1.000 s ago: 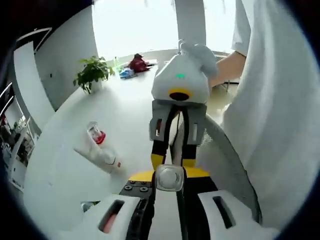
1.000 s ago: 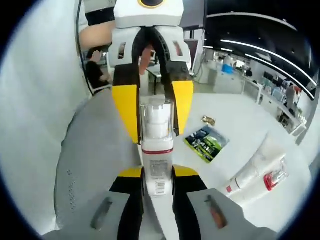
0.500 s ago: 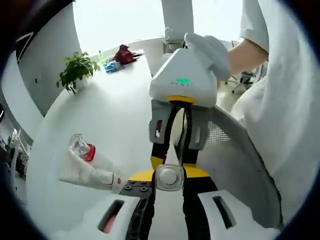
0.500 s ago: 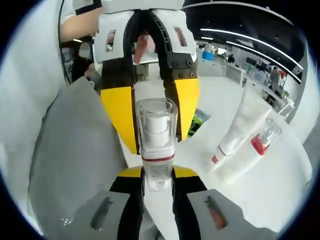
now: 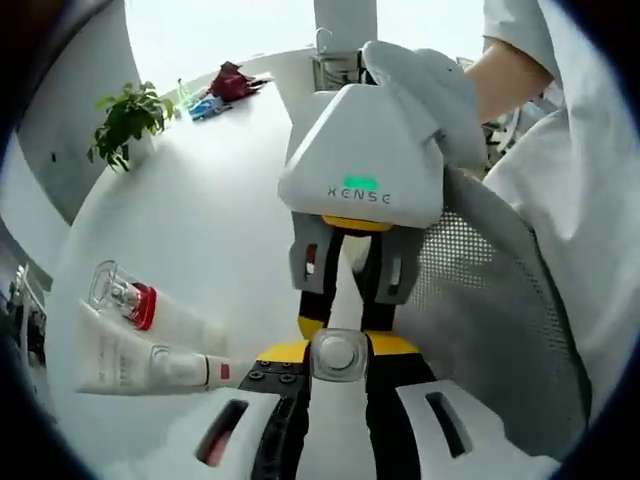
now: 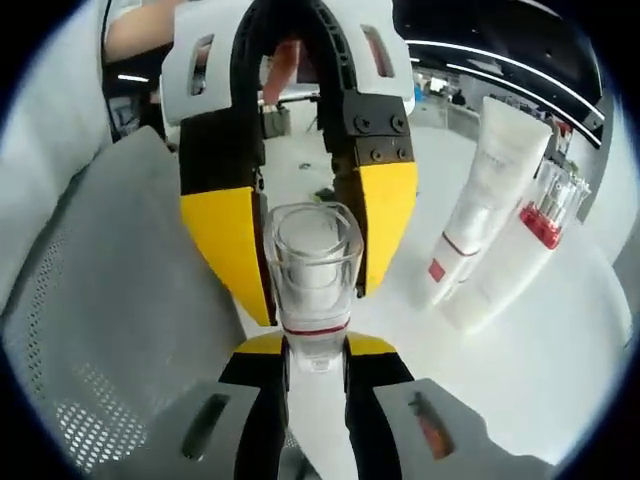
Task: Arrange the skincare products in the storage area until every visible bottle or jar stands upright without overlapping.
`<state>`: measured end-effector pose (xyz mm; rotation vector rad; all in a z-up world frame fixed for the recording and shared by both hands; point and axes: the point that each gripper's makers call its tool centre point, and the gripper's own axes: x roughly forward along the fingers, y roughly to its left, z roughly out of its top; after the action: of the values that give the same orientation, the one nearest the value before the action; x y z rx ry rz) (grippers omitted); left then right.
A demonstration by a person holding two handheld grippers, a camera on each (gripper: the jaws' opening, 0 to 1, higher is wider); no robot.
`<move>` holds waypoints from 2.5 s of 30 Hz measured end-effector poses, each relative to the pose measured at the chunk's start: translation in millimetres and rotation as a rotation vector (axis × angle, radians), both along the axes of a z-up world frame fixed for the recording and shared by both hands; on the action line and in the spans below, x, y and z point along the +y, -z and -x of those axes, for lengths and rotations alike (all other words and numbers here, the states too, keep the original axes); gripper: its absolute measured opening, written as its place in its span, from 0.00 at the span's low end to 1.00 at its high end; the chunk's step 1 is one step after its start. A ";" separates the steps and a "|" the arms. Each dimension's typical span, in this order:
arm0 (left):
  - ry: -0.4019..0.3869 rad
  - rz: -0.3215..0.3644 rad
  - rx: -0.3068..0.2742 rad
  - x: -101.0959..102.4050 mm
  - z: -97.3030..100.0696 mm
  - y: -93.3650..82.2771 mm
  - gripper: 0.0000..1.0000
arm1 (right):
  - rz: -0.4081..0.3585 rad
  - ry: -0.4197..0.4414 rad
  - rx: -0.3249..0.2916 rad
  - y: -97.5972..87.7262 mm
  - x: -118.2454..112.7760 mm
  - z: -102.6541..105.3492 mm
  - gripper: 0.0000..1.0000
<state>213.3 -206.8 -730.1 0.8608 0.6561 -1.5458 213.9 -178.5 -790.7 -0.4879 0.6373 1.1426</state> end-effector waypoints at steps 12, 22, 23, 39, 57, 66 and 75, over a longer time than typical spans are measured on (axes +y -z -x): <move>0.009 0.018 -0.007 -10.2 -9.1 2.6 0.25 | -0.040 -0.002 -0.012 3.2 -7.8 -10.6 0.20; -0.055 0.100 0.023 -12.7 -12.9 -1.3 0.39 | -0.031 -0.029 -0.013 3.4 -9.5 -14.4 0.20; -0.074 0.113 0.029 -12.1 -14.0 -2.4 0.40 | -0.025 -0.032 -0.014 3.6 -10.6 -15.7 0.20; -0.347 0.224 0.110 22.3 -28.3 -10.3 0.47 | -0.020 -0.060 -0.005 5.3 -15.4 -31.3 0.20; -0.645 0.294 0.081 95.0 -52.7 -9.7 0.55 | 0.000 -0.092 0.011 12.7 -25.9 -64.7 0.20; -0.787 0.333 0.057 130.3 -68.4 -13.0 0.64 | 0.024 -0.076 0.010 23.4 -31.0 -82.3 0.20; -0.825 0.341 0.049 139.3 -70.4 -12.6 0.68 | 0.071 -0.068 0.033 35.4 -36.5 -87.8 0.20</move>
<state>283.6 -67.5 -717.5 0.2280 0.6440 -0.8829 301.7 -215.0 -826.0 -0.5559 0.6962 1.1975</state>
